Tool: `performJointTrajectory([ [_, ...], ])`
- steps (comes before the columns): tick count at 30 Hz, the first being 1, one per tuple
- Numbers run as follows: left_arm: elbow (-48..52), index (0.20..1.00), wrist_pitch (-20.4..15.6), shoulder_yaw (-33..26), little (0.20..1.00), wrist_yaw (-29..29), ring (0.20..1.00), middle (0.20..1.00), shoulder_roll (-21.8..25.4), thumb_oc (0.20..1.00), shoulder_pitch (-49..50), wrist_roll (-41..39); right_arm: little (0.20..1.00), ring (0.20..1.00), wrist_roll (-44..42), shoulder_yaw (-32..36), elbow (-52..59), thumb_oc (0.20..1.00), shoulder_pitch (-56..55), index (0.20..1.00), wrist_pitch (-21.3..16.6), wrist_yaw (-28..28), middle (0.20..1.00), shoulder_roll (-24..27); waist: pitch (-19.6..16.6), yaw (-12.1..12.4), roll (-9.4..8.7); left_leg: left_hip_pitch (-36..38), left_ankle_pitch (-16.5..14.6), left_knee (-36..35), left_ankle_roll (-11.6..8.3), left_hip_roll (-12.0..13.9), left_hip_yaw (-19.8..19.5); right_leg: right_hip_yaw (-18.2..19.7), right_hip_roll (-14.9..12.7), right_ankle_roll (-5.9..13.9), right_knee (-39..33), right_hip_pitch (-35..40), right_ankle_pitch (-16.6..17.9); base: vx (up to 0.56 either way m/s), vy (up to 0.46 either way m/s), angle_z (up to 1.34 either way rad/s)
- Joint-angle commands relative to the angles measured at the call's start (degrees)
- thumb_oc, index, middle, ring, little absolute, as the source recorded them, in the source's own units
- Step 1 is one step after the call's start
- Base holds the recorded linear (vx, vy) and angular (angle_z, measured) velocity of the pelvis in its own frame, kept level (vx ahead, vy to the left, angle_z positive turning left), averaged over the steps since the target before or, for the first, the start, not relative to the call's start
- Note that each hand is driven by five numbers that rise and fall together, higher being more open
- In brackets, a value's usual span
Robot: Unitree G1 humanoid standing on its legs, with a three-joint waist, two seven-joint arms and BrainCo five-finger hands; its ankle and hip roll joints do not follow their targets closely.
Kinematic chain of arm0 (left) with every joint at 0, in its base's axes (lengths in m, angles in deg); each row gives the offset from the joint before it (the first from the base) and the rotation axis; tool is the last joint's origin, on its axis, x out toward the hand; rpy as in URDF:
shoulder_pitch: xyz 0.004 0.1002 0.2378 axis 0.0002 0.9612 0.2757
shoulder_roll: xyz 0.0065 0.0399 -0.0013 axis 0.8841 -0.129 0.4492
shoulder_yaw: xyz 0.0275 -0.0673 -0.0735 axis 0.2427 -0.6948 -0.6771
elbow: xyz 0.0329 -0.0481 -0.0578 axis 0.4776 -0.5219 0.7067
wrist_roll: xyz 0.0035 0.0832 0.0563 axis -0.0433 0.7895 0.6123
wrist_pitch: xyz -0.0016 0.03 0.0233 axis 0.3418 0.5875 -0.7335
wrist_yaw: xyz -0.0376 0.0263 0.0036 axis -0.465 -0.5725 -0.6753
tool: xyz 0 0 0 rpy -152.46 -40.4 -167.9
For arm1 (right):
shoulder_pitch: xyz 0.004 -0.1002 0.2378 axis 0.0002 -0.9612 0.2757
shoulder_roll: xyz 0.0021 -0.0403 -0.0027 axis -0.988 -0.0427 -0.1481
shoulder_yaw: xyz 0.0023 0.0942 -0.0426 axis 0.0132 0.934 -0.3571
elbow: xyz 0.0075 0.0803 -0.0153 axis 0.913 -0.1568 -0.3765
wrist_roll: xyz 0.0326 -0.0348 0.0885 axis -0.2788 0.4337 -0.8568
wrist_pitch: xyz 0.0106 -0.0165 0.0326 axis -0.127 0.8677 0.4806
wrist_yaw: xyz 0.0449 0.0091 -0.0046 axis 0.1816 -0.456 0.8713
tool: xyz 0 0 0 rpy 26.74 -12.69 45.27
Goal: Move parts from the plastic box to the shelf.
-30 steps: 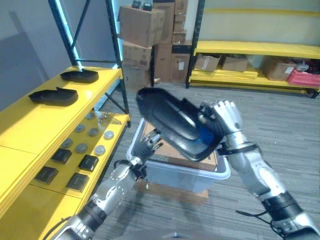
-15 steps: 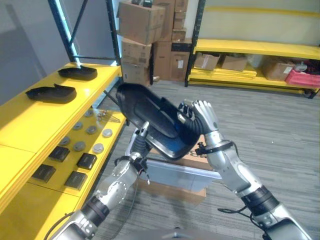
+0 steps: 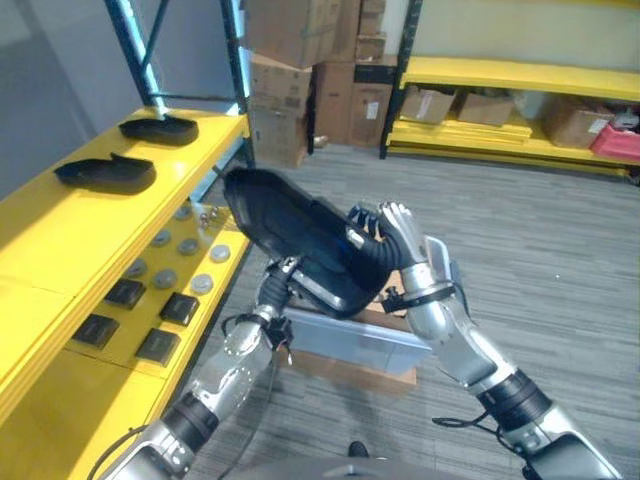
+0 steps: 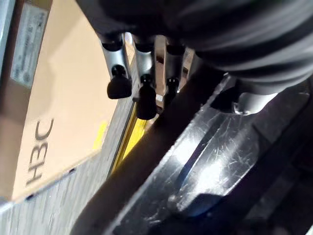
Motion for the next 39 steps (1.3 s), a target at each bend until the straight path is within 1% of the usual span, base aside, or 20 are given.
performJointTrajectory([
  [1,7.45,0.200,-9.32,-4.25,0.200,1.97,0.200,0.200,4.05,0.200,-10.71,15.12,0.200,0.200,-9.19,-7.74,6.31,0.200,2.96,0.200,-11.60,6.30,0.200,-4.51,1.15,3.63,-0.74,-3.06,-2.67,4.40,0.88,1.16,2.07,-2.21,0.26,-0.79,10.20,0.06,-13.28,-0.07,-0.121,0.56],
  [4,15.81,0.200,-9.41,-11.57,0.200,6.17,0.200,0.200,11.89,0.200,-6.56,33.34,0.200,0.200,-15.16,-7.38,6.10,0.200,1.47,0.200,-14.58,10.01,0.200,-4.97,2.28,6.95,-0.33,-5.73,-0.30,3.71,-0.78,1.55,-3.78,-7.31,0.33,-1.47,10.33,0.75,-14.51,-0.06,-0.155,0.85],
  [7,19.87,0.200,-9.98,-16.34,0.200,8.46,0.200,0.200,13.57,0.200,-2.63,39.58,0.200,0.200,-19.37,-6.56,5.03,0.200,1.23,0.200,-15.95,11.89,0.200,-6.20,3.64,9.15,0.00,-8.77,0.71,4.57,-2.06,1.44,-8.76,-12.61,0.20,-2.20,10.73,2.15,-16.33,-0.05,-0.118,1.52],
  [8,21.16,0.200,-11.08,-18.55,0.200,8.95,0.200,0.200,13.86,0.200,-0.53,42.28,0.200,0.200,-19.96,-5.69,2.64,0.200,1.11,0.200,-15.97,12.33,0.200,-6.14,4.98,9.45,0.13,-11.80,2.02,5.65,-2.36,1.65,-7.06,-16.40,-0.59,-2.47,10.84,2.61,-16.64,-0.06,-0.042,1.98],
  [9,21.20,0.200,-11.04,-18.62,0.200,8.94,0.200,0.200,13.86,0.200,-0.46,42.30,0.200,0.200,-19.96,-5.77,2.57,0.200,1.15,0.200,-16.01,12.32,0.200,-6.17,4.77,9.22,0.07,-11.80,1.75,5.56,-2.40,1.65,-7.20,-16.54,-0.56,-2.45,10.74,2.71,-16.94,-0.08,0.033,2.37],
  [13,24.82,0.200,-11.94,-24.66,0.200,9.09,0.200,0.200,16.00,0.200,6.20,48.77,0.200,0.200,-19.79,-2.18,-1.70,0.200,-0.12,0.200,-15.68,12.12,0.200,-5.45,4.63,8.51,0.35,-14.09,3.32,5.33,-1.49,5.60,9.78,-23.22,-2.24,-2.17,9.52,4.32,-17.07,0.00,0.066,1.35],
  [15,25.85,0.200,-12.67,-26.60,0.200,8.63,0.200,0.200,17.19,0.200,8.75,49.94,0.200,0.200,-19.87,-0.25,-1.18,0.200,-1.91,0.200,-15.83,12.48,0.200,-5.14,3.50,8.66,0.91,-13.86,4.26,4.14,-1.55,6.67,15.14,-26.09,-3.07,-1.71,8.08,5.67,-16.45,0.12,0.160,1.31],
  [17,27.35,0.200,-13.45,-29.58,0.200,9.26,0.200,0.200,18.73,0.200,11.01,51.83,0.200,0.200,-20.28,1.75,-0.16,0.200,-4.20,0.200,-16.05,13.18,0.200,-5.30,2.44,9.36,1.24,-13.85,4.08,3.58,-1.84,5.41,15.10,-28.26,-4.84,-0.80,6.95,6.94,-15.63,0.21,0.311,1.05],
  [22,29.44,0.200,-14.69,-30.72,0.200,10.37,0.200,0.200,19.76,0.200,10.36,54.15,0.200,0.200,-19.66,1.85,-1.86,0.200,-5.19,0.200,-15.29,13.36,0.200,-7.83,0.76,9.32,0.27,-12.72,0.60,3.63,1.78,-0.92,14.40,-29.57,-12.67,1.55,9.81,7.53,-12.75,0.19,0.375,0.31],
  [25,30.78,0.200,-14.71,-30.43,0.200,10.09,0.200,0.200,20.23,0.200,9.37,53.72,0.200,0.200,-19.23,2.22,-2.31,0.200,-4.93,0.200,-14.59,12.76,0.200,-8.81,1.22,8.50,-0.14,-11.01,-0.61,3.27,3.77,-3.93,14.20,-27.96,-17.35,2.04,15.64,5.70,-6.27,0.11,0.236,0.17],
  [26,30.01,0.200,-14.76,-28.62,0.200,9.97,0.200,0.200,20.66,0.200,7.13,53.29,0.200,0.200,-18.94,3.05,-2.00,0.200,-5.17,0.200,-14.28,11.99,0.200,-9.26,2.31,6.94,-0.51,-9.90,-1.02,2.72,5.44,-5.93,13.42,-22.04,-18.12,2.13,21.79,2.45,-0.88,0.12,0.287,0.13],
  [27,30.01,0.200,-14.76,-28.62,0.200,9.97,0.200,0.200,20.66,0.200,7.13,53.29,0.200,0.200,-18.94,3.05,-2.00,0.200,-5.17,0.200,-14.28,11.99,0.200,-9.26,2.31,6.94,-0.51,-9.90,-1.02,2.72,5.44,-5.93,13.42,-22.04,-18.12,2.13,21.79,2.45,-0.88,0.10,0.242,0.02],
  [28,28.92,0.200,-15.12,-26.53,0.200,9.76,0.200,0.200,20.74,0.200,4.49,53.27,0.200,0.200,-18.46,3.78,-1.39,0.200,-5.47,0.200,-14.66,11.59,0.200,-8.85,2.90,5.81,0.16,-9.56,-0.60,2.12,5.93,-5.84,12.71,-16.32,-14.43,0.99,24.48,-0.87,-2.88,0.11,0.129,0.58],
  [30,26.56,0.200,-15.90,-21.30,0.200,8.28,0.200,0.200,20.25,0.200,-0.81,51.11,0.200,0.200,-16.94,5.72,0.97,0.200,-6.85,0.200,-15.31,11.24,0.200,-6.63,3.74,4.40,1.20,-8.56,-0.65,1.21,6.22,-5.52,10.13,-5.97,-3.32,0.63,23.04,-5.04,-12.83,0.28,0.137,1.19],
  [31,25.28,0.200,-16.26,-19.32,0.200,7.82,0.200,0.200,19.78,0.200,-2.49,49.93,0.200,0.200,-16.64,6.51,1.70,0.200,-7.70,0.200,-15.67,11.08,0.200,-5.70,4.01,3.54,1.21,-8.19,-0.62,0.93,6.33,-5.94,8.73,-2.90,0.17,0.19,21.45,-5.57,-14.57,0.21,0.051,0.71],
  [32,25.28,0.200,-16.26,-19.32,0.200,7.82,0.200,0.200,19.78,0.200,-2.49,49.93,0.200,0.200,-16.64,6.51,1.70,0.200,-7.70,0.200,-15.67,11.08,0.200,-5.70,4.01,3.54,1.21,-8.19,-0.62,0.93,6.33,-5.94,8.73,-2.90,0.17,0.19,21.45,-5.57,-14.57,0.19,0.006,0.30],
  [33,23.18,0.200,-16.07,-16.23,0.200,6.66,0.200,0.200,17.70,0.200,-4.72,47.75,0.200,0.200,-16.45,7.99,2.71,0.200,-9.72,0.200,-16.12,10.58,0.200,-4.71,4.41,2.15,0.78,-7.91,-0.53,0.81,6.51,-7.61,4.90,3.72,5.86,-0.43,18.96,-6.15,-14.65,0.12,-0.029,0.67],
  [35,21.62,0.200,-15.93,-14.36,0.200,5.77,0.200,0.200,15.67,0.200,-5.44,45.51,0.200,0.200,-15.51,9.49,3.74,0.200,-11.33,0.200,-16.13,9.62,0.200,-3.96,4.64,1.98,0.73,-8.04,-0.45,1.26,6.54,-9.01,1.30,6.06,7.69,-1.50,16.80,-5.01,-13.44,0.13,-0.091,1.71],
  [37,23.25,0.200,-16.38,-15.38,0.200,5.45,0.200,0.200,14.67,0.200,-2.55,42.98,0.200,0.200,-15.44,9.06,5.75,0.200,-11.10,0.200,-16.61,9.41,0.200,-3.81,4.63,2.68,1.06,-8.29,-1.76,4.08,6.95,-10.44,-1.87,6.14,7.13,-2.20,14.59,-3.42,-13.78,0.14,-0.187,1.55],
  [39,23.40,0.200,-16.31,-15.53,0.200,5.37,0.200,0.200,14.68,0.200,-2.38,42.93,0.200,0.200,-15.45,8.95,5.71,0.200,-11.07,0.200,-16.63,9.41,0.200,-3.79,4.57,2.39,1.11,-8.56,-2.02,4.56,6.96,-10.48,-2.05,5.94,7.10,-2.20,14.44,-3.35,-13.75,0.02,-0.068,0.44],
])
